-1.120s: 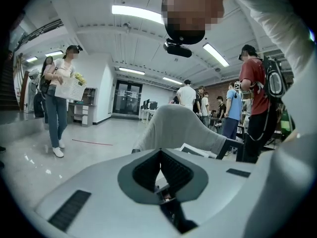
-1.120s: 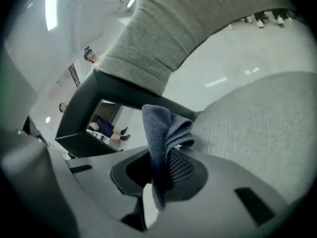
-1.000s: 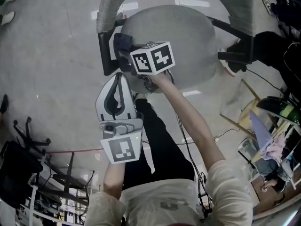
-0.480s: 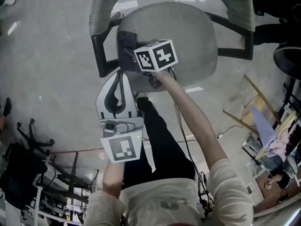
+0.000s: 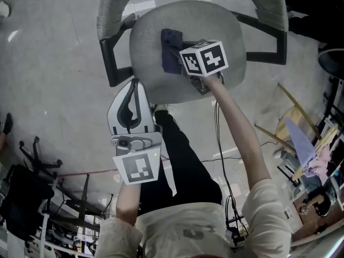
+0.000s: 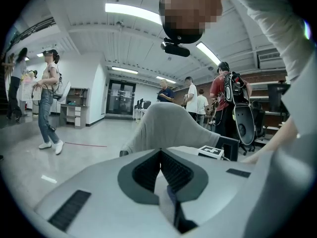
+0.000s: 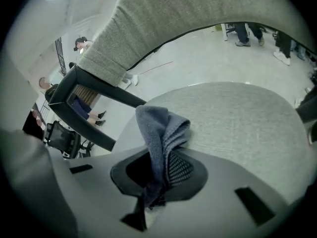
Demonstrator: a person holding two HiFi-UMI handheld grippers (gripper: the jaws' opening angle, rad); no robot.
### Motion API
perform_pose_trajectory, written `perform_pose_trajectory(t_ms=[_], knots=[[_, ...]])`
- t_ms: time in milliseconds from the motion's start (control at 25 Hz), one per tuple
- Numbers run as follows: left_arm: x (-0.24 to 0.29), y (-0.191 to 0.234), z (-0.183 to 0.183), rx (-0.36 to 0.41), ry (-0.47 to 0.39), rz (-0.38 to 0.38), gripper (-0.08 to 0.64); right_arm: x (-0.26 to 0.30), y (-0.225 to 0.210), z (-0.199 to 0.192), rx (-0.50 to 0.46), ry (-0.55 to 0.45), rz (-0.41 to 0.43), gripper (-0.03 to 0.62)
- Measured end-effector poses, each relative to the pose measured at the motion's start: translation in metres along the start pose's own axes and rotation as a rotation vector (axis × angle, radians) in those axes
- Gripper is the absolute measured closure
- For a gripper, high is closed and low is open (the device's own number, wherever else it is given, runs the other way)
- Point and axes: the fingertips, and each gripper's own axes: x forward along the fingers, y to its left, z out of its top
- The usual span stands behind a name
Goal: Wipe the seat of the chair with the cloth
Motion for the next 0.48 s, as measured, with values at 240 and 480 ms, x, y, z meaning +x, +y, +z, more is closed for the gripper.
perform_pose_trajectory(t_ms=[240, 480], knots=[[-0.003, -0.004, -0.001, 0.008, 0.007, -0.016, 0.545, -0.032, -0.054, -0.013, -0.002, 0.035, -0.12, 0.543], [-0.001, -0.008, -0.005, 0.009, 0.012, -0.031, 0.545, -0.063, -0.107, -0.022, 0.005, 0.062, -0.252, 0.542]])
